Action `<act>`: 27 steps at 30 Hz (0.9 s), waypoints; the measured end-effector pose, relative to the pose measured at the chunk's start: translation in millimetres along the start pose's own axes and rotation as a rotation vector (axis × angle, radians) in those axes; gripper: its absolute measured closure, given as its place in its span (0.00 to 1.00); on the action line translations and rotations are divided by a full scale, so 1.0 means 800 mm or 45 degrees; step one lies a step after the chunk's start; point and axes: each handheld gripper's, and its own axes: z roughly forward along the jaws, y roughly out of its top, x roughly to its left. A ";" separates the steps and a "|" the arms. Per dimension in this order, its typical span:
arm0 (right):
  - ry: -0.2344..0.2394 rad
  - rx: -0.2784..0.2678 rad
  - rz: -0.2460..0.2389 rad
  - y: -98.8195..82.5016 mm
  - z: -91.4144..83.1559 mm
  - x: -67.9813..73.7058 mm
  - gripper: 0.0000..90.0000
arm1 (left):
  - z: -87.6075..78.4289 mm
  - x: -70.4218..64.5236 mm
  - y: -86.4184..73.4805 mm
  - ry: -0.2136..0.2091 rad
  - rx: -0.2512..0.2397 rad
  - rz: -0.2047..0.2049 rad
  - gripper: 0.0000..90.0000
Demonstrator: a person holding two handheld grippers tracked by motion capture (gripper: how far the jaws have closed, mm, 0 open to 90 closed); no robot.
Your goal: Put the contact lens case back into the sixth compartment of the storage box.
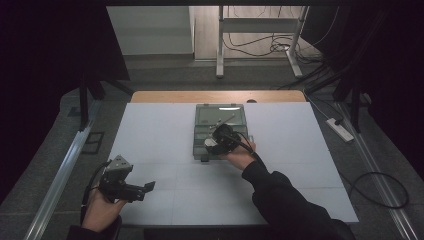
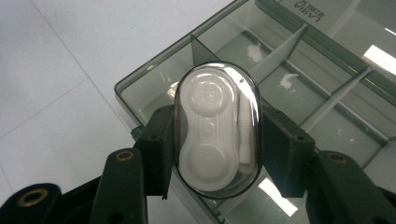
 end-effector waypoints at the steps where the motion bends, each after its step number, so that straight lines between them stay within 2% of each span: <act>1: 0.000 0.000 0.000 0.000 0.000 0.000 0.54 | 0.000 0.000 0.000 0.000 0.000 0.000 0.00; 9: -0.019 -0.001 0.006 -0.001 0.006 -0.001 0.52 | 0.000 0.000 0.000 0.000 0.000 0.001 0.00; 11: -0.005 0.009 0.006 -0.002 0.007 -0.002 0.45 | 0.000 0.000 0.000 0.000 0.001 0.002 0.00; 15: -0.011 -0.004 0.004 -0.001 0.005 -0.001 0.38 | 0.000 -0.001 0.000 0.000 0.000 0.003 0.00; 23: 0.003 -0.020 -0.004 -0.001 -0.002 -0.001 0.27 | 0.000 0.000 0.000 -0.001 0.001 0.005 0.00; 27: 0.038 -0.012 0.002 -0.001 -0.007 -0.002 0.24 | 0.000 0.000 0.000 -0.002 0.001 0.004 0.00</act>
